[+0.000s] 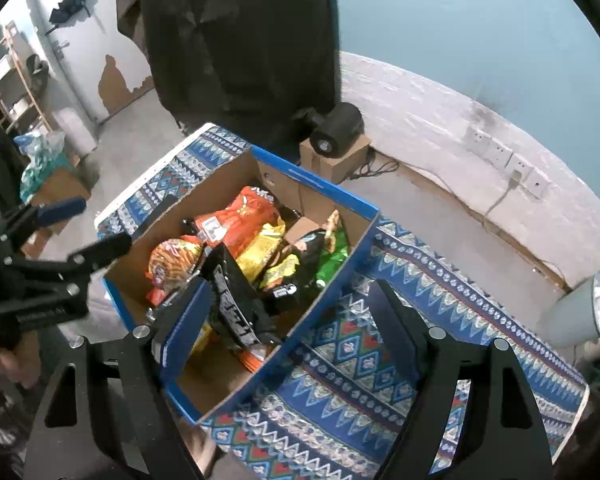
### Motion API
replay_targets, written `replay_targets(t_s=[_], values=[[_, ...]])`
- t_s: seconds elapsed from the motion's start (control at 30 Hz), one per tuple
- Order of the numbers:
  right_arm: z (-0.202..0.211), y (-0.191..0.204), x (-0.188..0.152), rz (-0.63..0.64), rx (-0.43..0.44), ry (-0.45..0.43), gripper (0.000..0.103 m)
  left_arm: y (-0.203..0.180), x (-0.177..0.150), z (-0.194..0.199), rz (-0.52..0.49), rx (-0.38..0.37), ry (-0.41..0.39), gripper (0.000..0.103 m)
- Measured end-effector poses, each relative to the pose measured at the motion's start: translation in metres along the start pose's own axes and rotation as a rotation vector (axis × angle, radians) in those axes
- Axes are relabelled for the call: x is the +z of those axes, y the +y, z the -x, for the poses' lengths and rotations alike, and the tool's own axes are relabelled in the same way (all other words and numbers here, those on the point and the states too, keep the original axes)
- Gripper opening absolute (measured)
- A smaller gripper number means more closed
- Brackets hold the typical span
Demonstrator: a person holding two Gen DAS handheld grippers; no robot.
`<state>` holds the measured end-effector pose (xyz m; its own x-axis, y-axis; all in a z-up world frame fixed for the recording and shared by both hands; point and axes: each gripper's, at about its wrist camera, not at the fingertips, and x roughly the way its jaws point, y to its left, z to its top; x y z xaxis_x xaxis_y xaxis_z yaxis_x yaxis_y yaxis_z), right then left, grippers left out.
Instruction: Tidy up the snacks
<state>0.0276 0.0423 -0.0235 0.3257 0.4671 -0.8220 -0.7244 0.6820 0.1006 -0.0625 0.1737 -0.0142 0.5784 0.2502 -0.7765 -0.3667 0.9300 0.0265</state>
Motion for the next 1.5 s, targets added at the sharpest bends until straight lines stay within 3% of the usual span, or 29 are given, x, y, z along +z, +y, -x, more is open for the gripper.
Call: replay_targets(t_s=[0.8,1.5], values=[[0.021,-0.018,-0.017,-0.023,0.006,-0.041,0.081,-0.009,0.0,0.019,-0.02,-0.012,-0.057,0.095],[0.023,-0.02,-0.015,-0.025,-0.001,-0.047,0.081,-0.018,0.0,0.021,-0.068,0.044,-0.066,0.097]])
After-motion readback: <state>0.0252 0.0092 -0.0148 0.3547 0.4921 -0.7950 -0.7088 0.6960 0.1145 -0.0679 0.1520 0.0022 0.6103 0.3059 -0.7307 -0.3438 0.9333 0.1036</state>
